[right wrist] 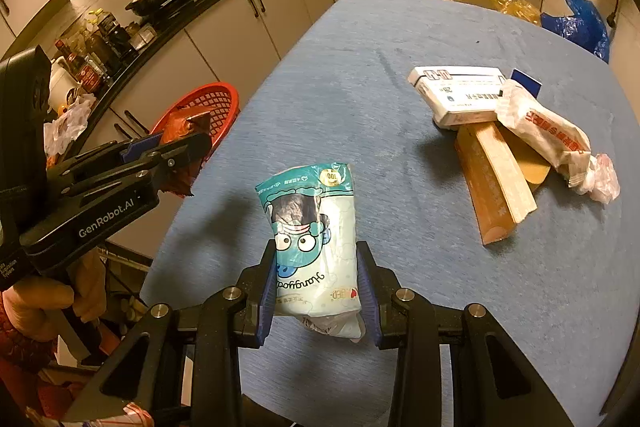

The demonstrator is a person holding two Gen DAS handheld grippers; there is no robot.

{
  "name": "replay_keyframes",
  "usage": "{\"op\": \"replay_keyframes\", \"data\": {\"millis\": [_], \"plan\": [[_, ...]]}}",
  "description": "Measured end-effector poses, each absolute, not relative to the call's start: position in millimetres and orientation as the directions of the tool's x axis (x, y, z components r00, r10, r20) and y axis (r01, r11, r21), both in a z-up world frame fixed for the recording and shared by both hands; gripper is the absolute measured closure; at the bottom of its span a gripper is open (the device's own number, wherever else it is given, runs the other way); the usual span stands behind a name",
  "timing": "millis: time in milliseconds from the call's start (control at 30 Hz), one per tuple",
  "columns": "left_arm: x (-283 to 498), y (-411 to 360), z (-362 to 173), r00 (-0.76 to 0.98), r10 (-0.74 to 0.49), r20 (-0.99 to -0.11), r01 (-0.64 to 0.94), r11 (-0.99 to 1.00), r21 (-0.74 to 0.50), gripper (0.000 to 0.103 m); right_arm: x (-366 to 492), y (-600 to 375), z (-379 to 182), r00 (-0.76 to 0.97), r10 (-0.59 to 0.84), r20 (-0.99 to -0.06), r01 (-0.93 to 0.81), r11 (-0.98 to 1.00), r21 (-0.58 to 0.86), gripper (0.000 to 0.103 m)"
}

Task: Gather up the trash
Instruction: 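Carry the wrapper and tissue pack over the red basket and release both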

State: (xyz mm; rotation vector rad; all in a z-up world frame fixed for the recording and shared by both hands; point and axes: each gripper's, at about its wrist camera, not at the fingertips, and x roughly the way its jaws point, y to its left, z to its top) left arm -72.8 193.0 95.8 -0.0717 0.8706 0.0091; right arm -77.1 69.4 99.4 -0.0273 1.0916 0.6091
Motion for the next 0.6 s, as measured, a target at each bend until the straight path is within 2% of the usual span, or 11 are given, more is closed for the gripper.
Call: {"op": "replay_keyframes", "data": {"millis": [600], "plan": [[-84, 231, 103, 0.66, 0.012, -0.751, -0.091, 0.994, -0.063, 0.073, -72, 103, 105, 0.299, 0.463, -0.834, -0.514, 0.815, 0.268, 0.064]]}}
